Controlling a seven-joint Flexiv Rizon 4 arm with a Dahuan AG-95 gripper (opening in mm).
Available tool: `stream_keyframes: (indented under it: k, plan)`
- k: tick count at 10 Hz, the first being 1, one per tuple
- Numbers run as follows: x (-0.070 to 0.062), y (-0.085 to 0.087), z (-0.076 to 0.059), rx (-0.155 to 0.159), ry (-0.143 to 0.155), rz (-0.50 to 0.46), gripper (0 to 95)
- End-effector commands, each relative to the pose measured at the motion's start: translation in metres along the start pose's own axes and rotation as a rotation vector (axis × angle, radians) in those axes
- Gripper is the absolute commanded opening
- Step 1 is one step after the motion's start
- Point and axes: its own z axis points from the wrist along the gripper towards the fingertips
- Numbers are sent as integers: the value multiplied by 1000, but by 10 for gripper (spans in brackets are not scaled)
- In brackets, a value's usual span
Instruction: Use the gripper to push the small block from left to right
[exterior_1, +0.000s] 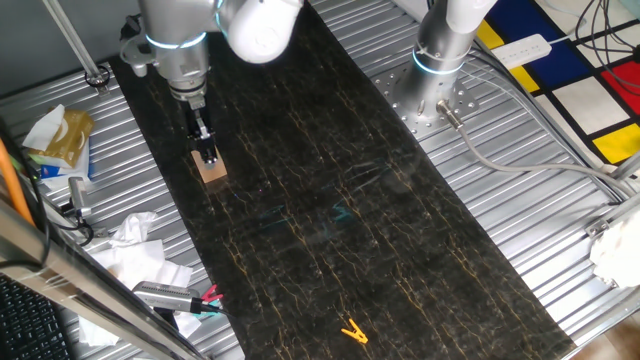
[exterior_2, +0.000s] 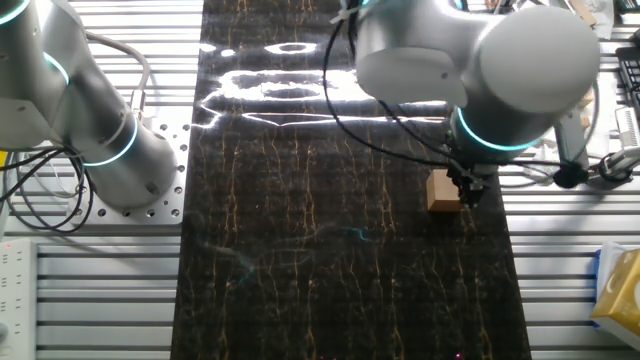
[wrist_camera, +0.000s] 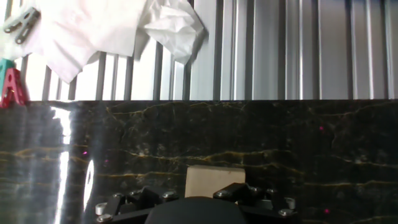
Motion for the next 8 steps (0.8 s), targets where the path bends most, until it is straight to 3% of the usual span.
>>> stream_keyframes:
  k: [1, 6, 7, 8]
  plan:
    - [0, -2, 1, 93, 22, -48, 760]
    - [0, -3, 0, 109, 31, -51, 760]
    - [0, -3, 0, 109, 32, -52, 950]
    - [0, -3, 0, 107, 33, -52, 950]
